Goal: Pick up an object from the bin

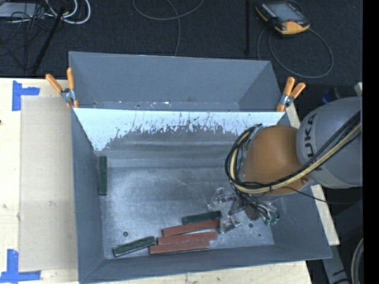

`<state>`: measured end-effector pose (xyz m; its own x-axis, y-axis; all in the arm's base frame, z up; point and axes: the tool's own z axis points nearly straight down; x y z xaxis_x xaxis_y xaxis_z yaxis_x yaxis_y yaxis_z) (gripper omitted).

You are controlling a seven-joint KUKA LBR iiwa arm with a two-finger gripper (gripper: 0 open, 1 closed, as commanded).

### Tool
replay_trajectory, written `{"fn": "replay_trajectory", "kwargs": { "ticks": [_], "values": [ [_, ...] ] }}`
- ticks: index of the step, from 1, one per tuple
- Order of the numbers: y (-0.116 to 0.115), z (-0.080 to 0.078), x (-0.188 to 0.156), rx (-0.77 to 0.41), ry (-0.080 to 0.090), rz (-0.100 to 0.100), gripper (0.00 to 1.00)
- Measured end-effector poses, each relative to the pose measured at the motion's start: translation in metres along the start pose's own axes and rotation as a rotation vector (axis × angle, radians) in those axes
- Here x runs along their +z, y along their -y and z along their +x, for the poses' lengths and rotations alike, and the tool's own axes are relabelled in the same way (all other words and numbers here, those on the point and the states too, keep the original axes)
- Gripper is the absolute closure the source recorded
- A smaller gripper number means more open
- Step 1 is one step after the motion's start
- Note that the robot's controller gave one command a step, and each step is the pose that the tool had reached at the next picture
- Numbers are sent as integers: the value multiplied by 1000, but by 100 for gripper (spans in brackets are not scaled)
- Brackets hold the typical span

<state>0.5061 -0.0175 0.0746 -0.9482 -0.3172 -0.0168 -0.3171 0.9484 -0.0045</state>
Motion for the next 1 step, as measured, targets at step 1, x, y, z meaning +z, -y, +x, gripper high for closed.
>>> {"fn": "replay_trajectory", "kwargs": {
  "ticks": [1],
  "values": [
    [15,-8,-126,5,-16,-5,100]
  ]
}}
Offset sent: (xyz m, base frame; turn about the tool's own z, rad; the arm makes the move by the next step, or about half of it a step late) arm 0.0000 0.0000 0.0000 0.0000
